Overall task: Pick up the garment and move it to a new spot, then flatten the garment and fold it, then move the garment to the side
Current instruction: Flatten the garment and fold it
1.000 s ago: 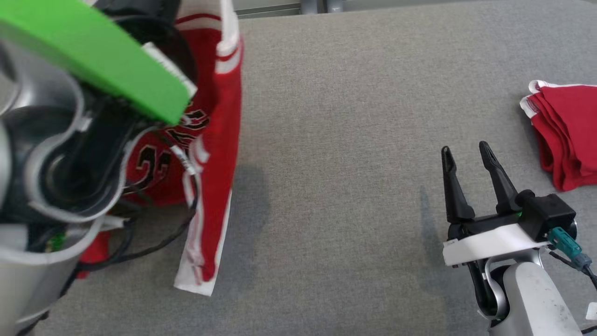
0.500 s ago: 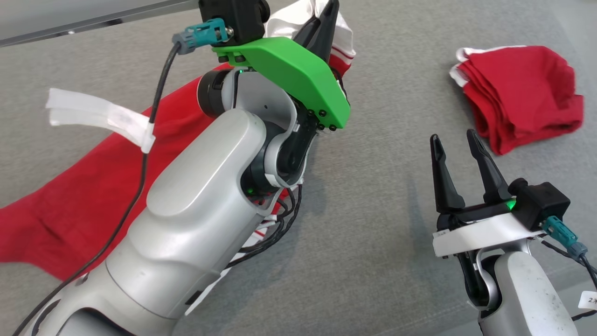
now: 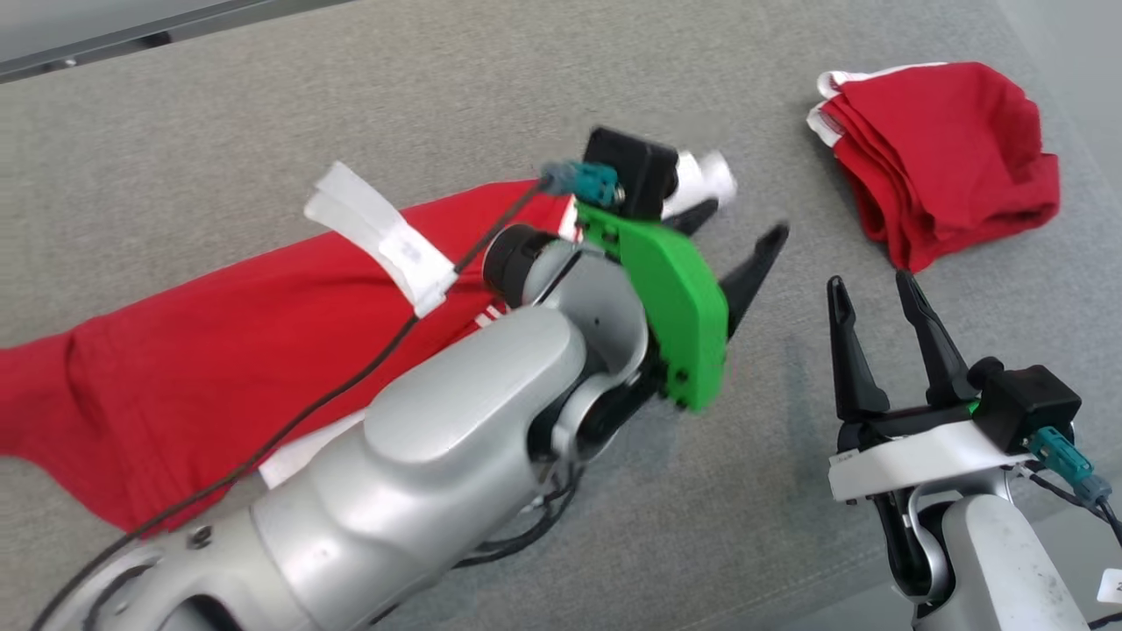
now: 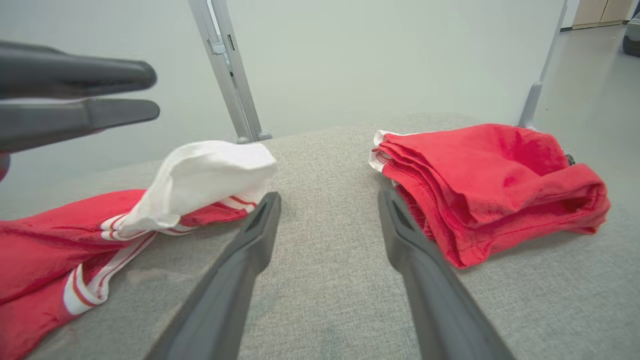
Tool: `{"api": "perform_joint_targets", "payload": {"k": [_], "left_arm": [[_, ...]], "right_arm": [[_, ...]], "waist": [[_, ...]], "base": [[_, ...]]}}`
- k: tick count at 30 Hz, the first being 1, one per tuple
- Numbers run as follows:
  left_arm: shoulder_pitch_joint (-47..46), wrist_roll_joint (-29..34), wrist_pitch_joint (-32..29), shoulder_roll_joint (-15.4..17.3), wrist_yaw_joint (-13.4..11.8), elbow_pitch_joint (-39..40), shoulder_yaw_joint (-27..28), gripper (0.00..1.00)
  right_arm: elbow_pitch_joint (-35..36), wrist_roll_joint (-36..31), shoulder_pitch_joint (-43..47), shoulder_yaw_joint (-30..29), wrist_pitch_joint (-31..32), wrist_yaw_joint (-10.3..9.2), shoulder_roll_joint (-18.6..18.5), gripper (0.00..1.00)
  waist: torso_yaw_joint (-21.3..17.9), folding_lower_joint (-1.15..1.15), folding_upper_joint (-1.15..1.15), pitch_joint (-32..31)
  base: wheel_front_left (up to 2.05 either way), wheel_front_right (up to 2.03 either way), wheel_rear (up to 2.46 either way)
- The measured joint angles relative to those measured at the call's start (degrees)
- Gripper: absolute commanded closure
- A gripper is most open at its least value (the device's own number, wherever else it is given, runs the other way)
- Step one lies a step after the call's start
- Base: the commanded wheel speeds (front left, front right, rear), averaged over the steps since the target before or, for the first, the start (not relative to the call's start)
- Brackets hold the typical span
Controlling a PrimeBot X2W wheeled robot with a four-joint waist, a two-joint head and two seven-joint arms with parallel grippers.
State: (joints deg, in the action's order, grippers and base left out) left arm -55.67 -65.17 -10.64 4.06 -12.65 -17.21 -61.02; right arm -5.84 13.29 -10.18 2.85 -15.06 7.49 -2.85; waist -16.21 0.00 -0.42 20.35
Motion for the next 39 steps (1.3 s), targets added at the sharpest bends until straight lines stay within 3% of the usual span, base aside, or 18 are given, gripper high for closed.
{"api": "perform_joint_targets", "payload": {"k": [3,6,12,16,29,34,39], "left_arm": [[1.36,2.07,-2.45,4.77,1.2,3.66,-3.98,0.0],[4.75,2.9,-1.25,10.43,0.81,8.92,-4.13,0.0],[11.78,5.92,7.37,21.09,-4.59,14.81,-0.42,0.0],[15.95,7.21,10.03,25.71,-7.38,14.37,0.05,0.0],[28.01,3.27,19.34,32.94,-11.07,9.55,5.72,0.0],[30.05,0.12,20.64,32.56,-10.04,5.37,7.82,0.0],[30.17,-2.8,21.31,29.81,-7.81,1.56,9.55,0.0]], "right_arm": [[0.04,-0.99,0.59,-0.68,0.0,0.0,0.01,0.0],[0.31,-2.49,0.87,-1.41,0.0,0.01,0.07,0.0],[0.77,-4.91,2.16,-2.86,0.0,0.01,0.02,0.0],[0.87,-6.6,2.82,-3.25,0.0,0.01,0.04,0.0],[1.01,-9.06,4.02,-3.92,0.0,0.01,0.04,0.0],[1.02,-9.84,4.05,-3.72,0.0,0.01,0.04,0.0],[1.03,-9.99,4.05,-3.57,0.0,0.01,0.01,0.0]], "waist": [[1.63,0.0,0.0,-0.43],[3.46,0.0,0.0,-1.09],[7.33,0.0,0.0,-2.54],[10.01,0.0,0.0,-3.16],[15.14,0.0,0.0,-3.52],[15.47,0.0,0.0,-3.27],[15.28,0.0,0.0,-3.28]], "base": [[0.0,0.0,0.0],[0.0,0.0,0.0],[0.0,0.0,0.0],[0.0,0.0,0.0],[0.0,0.0,0.0],[0.0,0.0,0.0],[0.0,0.0,0.0]]}}
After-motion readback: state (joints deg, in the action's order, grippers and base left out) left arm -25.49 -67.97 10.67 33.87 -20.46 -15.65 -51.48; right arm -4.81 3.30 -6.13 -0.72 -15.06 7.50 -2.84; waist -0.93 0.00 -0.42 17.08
